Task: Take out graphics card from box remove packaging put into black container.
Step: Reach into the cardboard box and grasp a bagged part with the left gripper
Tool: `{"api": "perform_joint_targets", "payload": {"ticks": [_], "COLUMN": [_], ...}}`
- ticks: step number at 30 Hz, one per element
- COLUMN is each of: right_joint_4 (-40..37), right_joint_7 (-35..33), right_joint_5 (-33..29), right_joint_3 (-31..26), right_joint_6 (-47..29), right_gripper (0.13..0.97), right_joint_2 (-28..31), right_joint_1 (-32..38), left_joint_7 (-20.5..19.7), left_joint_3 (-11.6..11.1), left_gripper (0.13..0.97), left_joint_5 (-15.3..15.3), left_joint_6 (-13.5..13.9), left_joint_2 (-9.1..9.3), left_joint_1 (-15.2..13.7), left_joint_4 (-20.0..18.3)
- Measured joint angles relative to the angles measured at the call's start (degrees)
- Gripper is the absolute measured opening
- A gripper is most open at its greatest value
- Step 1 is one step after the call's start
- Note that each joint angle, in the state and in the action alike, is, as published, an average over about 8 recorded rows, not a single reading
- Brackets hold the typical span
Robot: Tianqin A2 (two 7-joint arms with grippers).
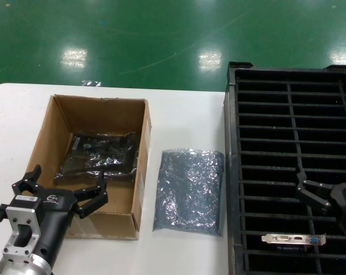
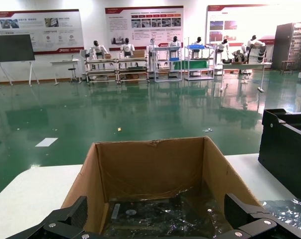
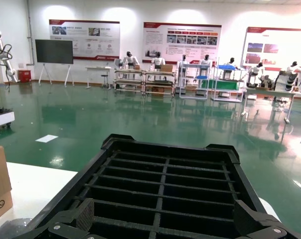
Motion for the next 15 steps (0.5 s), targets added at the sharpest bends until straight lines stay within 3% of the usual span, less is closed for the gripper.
{"api": "perform_joint_targets", "payload": {"ticks": [15], "right_joint_4": [0.0], "right_joint_7": [0.0], "right_joint_5": [0.0], "right_joint_3": [0.0], "right_joint_6": [0.0], "right_gripper": [0.966], "right_joint_2": [0.0], "right_joint_1": [0.0], "left_joint_7": [0.3], "left_joint_3": [-0.1], "left_gripper": [0.966], "left_joint_5": [0.3], "left_joint_6": [0.5], "left_joint_2": [-0.63], "left_joint_1": [-0.2], "left_joint_4": [-0.3]}}
